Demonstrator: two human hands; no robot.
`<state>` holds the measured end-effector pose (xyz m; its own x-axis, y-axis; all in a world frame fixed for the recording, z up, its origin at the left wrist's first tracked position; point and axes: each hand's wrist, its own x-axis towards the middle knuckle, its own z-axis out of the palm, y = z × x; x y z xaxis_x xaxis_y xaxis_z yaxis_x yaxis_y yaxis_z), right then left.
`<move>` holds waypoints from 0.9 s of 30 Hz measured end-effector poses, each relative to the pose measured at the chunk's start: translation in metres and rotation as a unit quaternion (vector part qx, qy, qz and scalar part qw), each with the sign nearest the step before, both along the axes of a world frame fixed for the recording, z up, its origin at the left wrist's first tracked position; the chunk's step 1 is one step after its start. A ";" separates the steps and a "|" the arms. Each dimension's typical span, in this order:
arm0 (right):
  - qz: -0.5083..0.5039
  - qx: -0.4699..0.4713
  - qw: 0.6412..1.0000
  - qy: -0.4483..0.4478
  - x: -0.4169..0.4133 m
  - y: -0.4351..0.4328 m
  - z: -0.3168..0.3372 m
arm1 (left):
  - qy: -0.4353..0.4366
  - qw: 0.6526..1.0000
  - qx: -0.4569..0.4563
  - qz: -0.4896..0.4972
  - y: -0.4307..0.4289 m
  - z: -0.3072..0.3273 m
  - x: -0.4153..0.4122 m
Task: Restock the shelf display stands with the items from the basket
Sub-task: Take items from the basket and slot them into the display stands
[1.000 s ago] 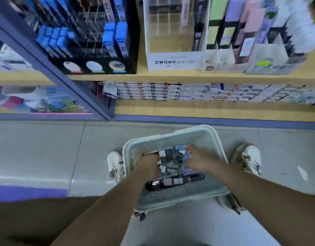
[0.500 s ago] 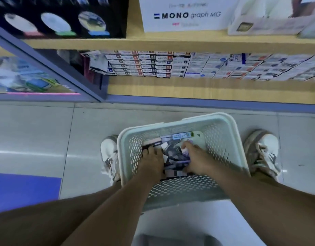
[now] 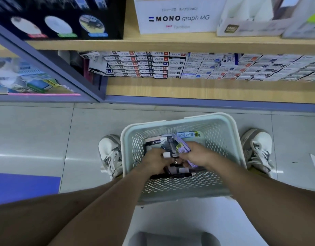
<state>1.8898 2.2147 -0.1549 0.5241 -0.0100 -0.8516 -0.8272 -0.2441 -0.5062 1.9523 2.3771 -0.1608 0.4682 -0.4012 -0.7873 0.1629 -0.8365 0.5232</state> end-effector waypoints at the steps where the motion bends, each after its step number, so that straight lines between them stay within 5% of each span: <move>1: -0.011 0.010 1.000 0.004 0.001 -0.002 0.006 | 0.013 1.000 -0.005 0.014 -0.002 0.006 0.004; 10: -0.142 0.043 0.988 -0.029 -0.013 -0.006 0.071 | 0.014 0.995 -0.051 0.079 0.005 0.093 0.035; 15: -0.354 0.190 0.911 -0.095 -0.009 0.024 0.127 | 0.077 0.974 -0.132 0.165 0.008 0.149 0.020; 23: -0.495 0.191 0.819 -0.218 0.003 0.019 0.234 | 0.046 0.967 -0.214 0.129 0.007 0.245 0.014; 27: -0.462 0.186 0.833 -0.241 0.009 0.001 0.288 | 0.001 0.933 -0.283 0.222 0.003 0.294 0.028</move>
